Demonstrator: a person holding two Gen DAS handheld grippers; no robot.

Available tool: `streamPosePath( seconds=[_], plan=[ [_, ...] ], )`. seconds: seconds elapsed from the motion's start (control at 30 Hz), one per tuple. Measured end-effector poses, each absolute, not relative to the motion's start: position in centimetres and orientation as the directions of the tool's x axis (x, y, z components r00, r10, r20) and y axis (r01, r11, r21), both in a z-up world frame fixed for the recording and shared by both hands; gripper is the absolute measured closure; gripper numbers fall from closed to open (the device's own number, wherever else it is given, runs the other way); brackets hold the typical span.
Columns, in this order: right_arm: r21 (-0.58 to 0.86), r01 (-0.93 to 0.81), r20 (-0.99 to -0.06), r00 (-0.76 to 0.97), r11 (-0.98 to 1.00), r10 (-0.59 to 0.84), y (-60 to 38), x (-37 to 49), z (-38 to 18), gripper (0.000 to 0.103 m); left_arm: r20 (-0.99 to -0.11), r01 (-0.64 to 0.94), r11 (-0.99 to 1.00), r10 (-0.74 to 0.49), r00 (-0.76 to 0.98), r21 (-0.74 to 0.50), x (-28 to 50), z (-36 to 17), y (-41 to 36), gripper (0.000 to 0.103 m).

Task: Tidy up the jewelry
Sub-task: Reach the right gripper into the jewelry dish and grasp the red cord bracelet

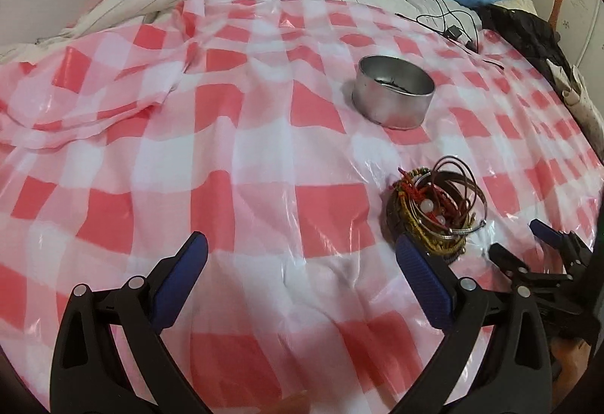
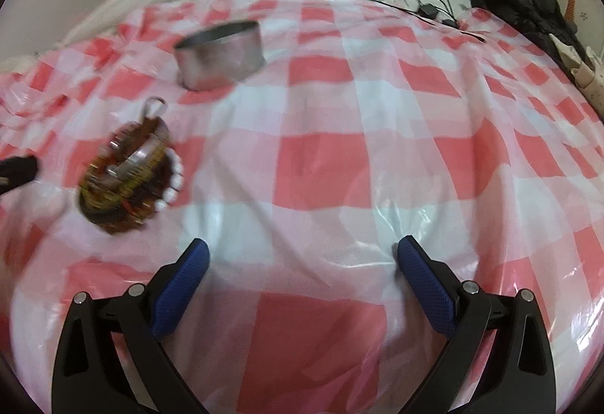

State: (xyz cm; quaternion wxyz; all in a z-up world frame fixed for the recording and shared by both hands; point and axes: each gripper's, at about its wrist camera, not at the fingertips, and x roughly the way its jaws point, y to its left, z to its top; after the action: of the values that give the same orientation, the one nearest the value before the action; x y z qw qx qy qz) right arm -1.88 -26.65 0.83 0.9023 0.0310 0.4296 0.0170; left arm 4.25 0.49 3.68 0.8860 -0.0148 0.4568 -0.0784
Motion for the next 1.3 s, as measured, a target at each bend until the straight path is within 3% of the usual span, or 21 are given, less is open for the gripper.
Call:
streamPosePath(
  seconds=[0.17, 0.33, 0.6, 0.67, 0.73, 0.8, 0.9, 1.3],
  plan=[
    [0.173, -0.098, -0.702, 0.685, 0.980, 0.192, -26.9, -0.8, 3.9, 0.007, -0.774, 0.099, 0.952, -0.295, 0.560, -0.291, 4.6, 4.2, 2.0, 0.007],
    [0.200, -0.266, -0.690, 0.645, 0.943, 0.328, -25.0, 2.4, 5.0, 0.007, -0.766, 0.071, 0.980, -0.191, 0.614, -0.188, 4.6, 5.4, 2.0, 0.007],
    [0.204, -0.403, -0.732, 0.542, 0.892, 0.413, -20.8, 6.4, 3.7, 0.008, -0.765, 0.046, 0.979, -0.184, 0.617, -0.198, 5.3, 5.2, 2.5, 0.007],
    [0.220, -0.415, -0.727, 0.534, 0.883, 0.432, -20.8, 6.6, 3.5, 0.025, -0.762, 0.045, 0.981, -0.175, 0.623, -0.188, 5.3, 5.3, 2.4, 0.007],
    [0.253, -0.411, -0.727, 0.517, 0.876, 0.453, -21.3, 6.7, 3.2, 0.078, -0.759, 0.048, 0.983, -0.169, 0.628, -0.180, 5.3, 5.3, 2.3, 0.007],
    [0.266, -0.417, -0.727, 0.505, 0.869, 0.465, -21.6, 6.6, 2.9, 0.094, -0.762, 0.054, 0.982, -0.173, 0.625, -0.179, 5.3, 5.2, 2.1, 0.007],
    [0.298, -0.434, -0.690, 0.519, 0.851, 0.506, -22.3, 5.9, 3.9, 0.100, -0.766, 0.061, 0.984, -0.170, 0.620, -0.170, 5.2, 5.2, 1.8, 0.007],
    [0.549, -0.462, -0.410, 0.577, 0.697, 0.706, -27.9, 3.0, 8.7, 0.101, -0.773, 0.175, 0.974, -0.223, 0.594, -0.146, 4.5, 4.8, -0.7, 0.007]
  ],
)
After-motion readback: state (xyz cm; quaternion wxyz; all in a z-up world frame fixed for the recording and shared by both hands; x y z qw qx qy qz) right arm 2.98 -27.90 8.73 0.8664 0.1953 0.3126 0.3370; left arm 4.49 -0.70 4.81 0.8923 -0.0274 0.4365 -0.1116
